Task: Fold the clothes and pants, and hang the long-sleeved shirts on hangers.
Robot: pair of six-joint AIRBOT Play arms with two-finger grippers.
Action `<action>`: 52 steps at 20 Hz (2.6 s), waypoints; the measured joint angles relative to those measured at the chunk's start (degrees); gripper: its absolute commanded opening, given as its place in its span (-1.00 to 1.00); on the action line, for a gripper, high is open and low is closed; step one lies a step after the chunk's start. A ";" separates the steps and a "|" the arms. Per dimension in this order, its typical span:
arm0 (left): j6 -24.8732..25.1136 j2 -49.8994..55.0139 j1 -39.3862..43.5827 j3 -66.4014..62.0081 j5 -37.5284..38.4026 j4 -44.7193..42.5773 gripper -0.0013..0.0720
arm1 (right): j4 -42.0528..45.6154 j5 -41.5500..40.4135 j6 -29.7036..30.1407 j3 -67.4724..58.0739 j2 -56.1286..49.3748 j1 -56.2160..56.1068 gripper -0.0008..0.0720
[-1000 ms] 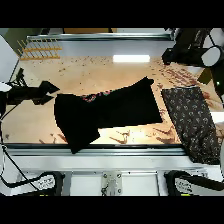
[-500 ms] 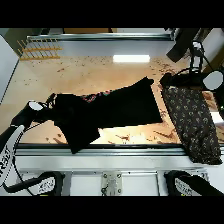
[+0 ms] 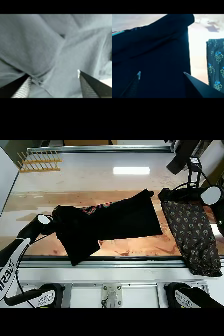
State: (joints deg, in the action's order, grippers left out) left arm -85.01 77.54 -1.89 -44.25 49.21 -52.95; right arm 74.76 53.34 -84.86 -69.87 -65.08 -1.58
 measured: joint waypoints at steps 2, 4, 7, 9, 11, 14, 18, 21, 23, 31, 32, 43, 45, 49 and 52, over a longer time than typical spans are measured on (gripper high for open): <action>-0.44 0.00 -0.87 -0.70 -0.59 -0.02 -0.95 | 0.00 -0.11 0.00 0.04 0.00 0.00 0.63; -0.42 0.02 -1.29 -2.54 -0.55 0.20 -0.95 | 0.00 -0.15 0.00 0.04 0.00 0.00 0.63; -0.04 0.04 -1.62 -10.51 0.57 1.25 -0.95 | 0.00 -0.15 0.00 0.04 0.00 0.00 0.63; 0.37 0.11 -1.75 -17.94 -0.72 1.31 -0.95 | 0.00 -0.15 0.00 0.04 -0.02 0.00 0.63; 0.61 1.09 -1.84 -26.64 -4.98 -0.90 -0.91 | 0.00 -0.15 0.00 0.04 -0.09 0.00 0.63; 0.72 4.70 -2.49 -38.21 -9.42 -5.68 0.54 | 0.00 -0.15 0.00 0.04 -0.31 0.00 0.63; 0.66 9.27 -6.05 -47.58 -3.50 -8.87 0.54 | 0.00 0.11 0.02 0.04 -0.59 0.00 0.63; 1.20 8.50 -11.04 -44.76 5.46 -9.99 0.54 | 0.00 0.76 0.02 0.04 -0.68 0.00 0.63; 1.66 5.14 -14.75 -36.89 8.81 -10.16 0.54 | 0.00 1.09 0.02 0.04 -0.68 0.00 0.63; 2.69 -6.51 -27.17 2.38 8.72 -8.72 0.54 | -1.14 1.55 0.00 0.09 -0.70 0.00 0.63; 3.30 -6.91 -27.39 4.85 7.74 -7.63 0.54 | -1.44 1.55 0.00 0.09 -0.70 0.00 0.63; 5.35 -1.88 -13.86 5.49 2.05 -1.53 -0.95 | -2.01 3.76 0.00 0.09 -0.68 0.13 0.62; 4.98 -1.36 -12.74 3.87 2.86 -1.55 -0.95 | 0.20 6.38 0.00 0.11 -0.35 0.92 0.62; 5.11 -4.70 -12.11 4.20 3.96 -1.55 -0.95 | 2.86 13.03 -1.20 4.31 1.03 6.54 0.63; 6.08 -7.74 -11.96 6.40 4.33 -1.57 -0.95 | 3.30 14.99 -7.52 13.84 2.12 13.11 0.63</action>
State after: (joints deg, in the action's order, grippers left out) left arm -78.94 69.80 -13.85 -37.85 53.54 -54.52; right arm 78.06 68.34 -92.38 -56.03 -62.96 11.53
